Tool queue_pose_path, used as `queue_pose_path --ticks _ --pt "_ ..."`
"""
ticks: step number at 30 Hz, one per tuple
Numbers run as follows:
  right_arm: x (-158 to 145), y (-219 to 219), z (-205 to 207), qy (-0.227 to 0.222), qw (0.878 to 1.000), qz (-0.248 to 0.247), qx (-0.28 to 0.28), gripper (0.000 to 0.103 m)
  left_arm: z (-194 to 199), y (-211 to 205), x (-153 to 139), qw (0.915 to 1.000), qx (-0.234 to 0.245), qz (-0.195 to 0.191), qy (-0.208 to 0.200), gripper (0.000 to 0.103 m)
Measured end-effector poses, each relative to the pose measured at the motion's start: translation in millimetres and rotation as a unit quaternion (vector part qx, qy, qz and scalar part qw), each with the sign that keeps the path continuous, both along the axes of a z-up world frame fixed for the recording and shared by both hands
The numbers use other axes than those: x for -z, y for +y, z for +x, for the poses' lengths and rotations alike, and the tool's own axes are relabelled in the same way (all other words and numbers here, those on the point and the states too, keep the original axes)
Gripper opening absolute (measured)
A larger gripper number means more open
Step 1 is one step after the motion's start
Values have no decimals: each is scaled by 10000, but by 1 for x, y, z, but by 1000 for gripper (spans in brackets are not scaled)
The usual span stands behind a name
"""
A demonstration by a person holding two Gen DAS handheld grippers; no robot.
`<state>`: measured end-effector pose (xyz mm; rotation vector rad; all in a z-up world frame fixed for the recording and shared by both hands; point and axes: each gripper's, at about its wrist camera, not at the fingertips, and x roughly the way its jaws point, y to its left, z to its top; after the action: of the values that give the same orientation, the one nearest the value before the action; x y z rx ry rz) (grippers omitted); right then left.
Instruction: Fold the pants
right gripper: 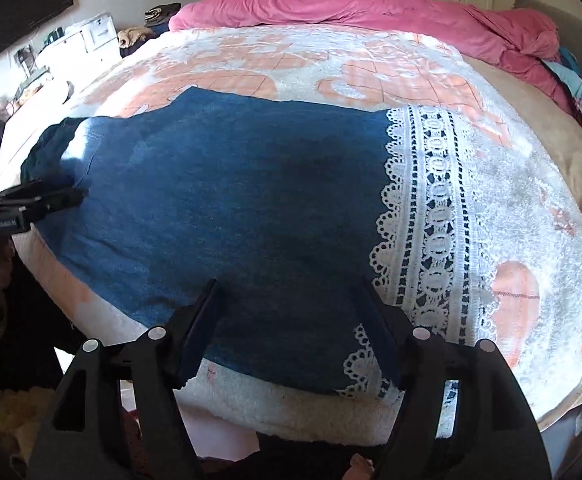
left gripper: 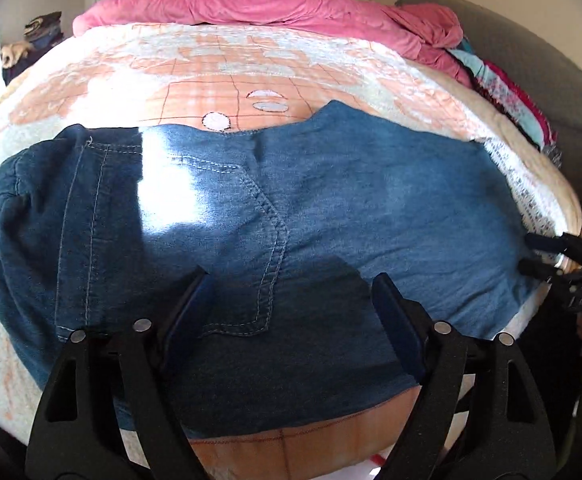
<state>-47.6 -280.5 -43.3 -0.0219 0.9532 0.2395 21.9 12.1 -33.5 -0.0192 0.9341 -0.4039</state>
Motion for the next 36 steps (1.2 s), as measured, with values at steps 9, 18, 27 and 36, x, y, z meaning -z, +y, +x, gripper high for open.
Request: queue_pose_path --ticks 9,18,27,36 --pt "-53 -59 10 -924 9879 844 921 87 25 -4 -49 9982 38 -503 -314 79" --pt "-42 -112 79 -519 9763 1281 1666 87 95 -36 -52 9979 284 -558 -146 79" --pt "-2 -135 131 78 9697 1755 1696 56 146 -53 -9 9973 257 -442 535 54" --pt "0 -118 124 -167 9815 1590 1050 26 153 -68 8 9893 508 -1068 851 43"
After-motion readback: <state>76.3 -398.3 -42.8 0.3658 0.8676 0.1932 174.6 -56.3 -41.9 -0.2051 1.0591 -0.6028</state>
